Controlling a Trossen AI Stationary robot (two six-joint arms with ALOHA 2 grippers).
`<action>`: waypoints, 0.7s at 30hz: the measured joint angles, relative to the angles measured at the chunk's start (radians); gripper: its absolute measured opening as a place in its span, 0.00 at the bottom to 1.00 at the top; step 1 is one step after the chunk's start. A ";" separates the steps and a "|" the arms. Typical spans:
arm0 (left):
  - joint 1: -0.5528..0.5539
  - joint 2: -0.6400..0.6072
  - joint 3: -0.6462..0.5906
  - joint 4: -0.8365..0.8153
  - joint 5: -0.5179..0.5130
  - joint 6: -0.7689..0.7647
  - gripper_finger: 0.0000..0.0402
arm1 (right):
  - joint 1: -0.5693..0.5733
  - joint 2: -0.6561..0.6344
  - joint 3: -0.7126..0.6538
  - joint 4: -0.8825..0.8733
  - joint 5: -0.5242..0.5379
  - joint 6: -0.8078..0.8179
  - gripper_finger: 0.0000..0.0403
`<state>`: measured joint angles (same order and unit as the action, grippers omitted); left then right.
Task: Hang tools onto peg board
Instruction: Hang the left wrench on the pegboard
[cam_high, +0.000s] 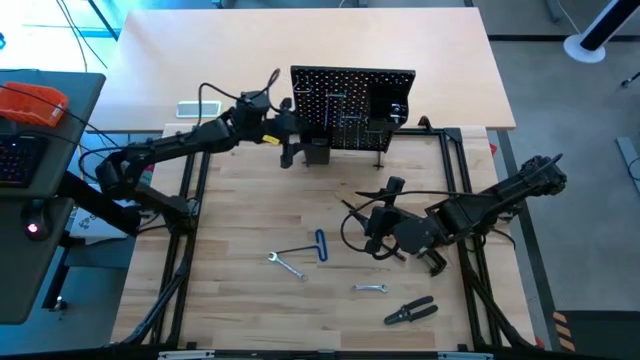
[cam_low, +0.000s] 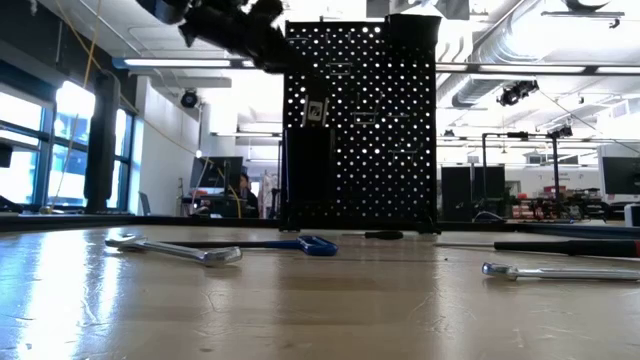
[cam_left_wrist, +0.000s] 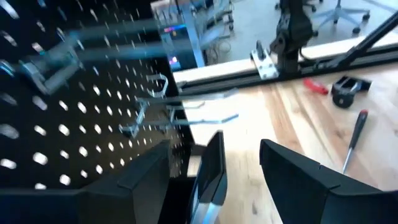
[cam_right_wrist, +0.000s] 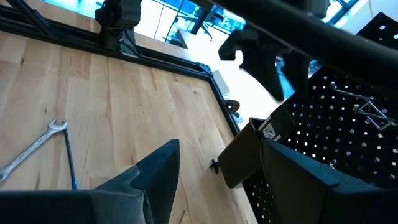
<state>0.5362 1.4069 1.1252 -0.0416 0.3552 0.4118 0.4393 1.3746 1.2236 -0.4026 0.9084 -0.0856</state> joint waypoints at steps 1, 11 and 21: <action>0.000 -0.014 0.000 0.000 0.001 -0.001 0.59 | 0.000 0.000 0.000 0.000 0.000 0.000 0.55; -0.073 -0.194 0.000 -0.227 -0.017 0.009 0.59 | 0.014 0.000 0.000 -0.077 -0.057 0.059 0.55; -0.335 -0.286 0.000 -0.551 -0.129 -0.114 0.59 | 0.087 0.001 -0.080 -0.095 -0.317 0.167 0.55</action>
<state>0.2015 1.1210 1.1252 -0.5929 0.2260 0.2980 0.5259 1.3754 1.1439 -0.4977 0.5916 0.0818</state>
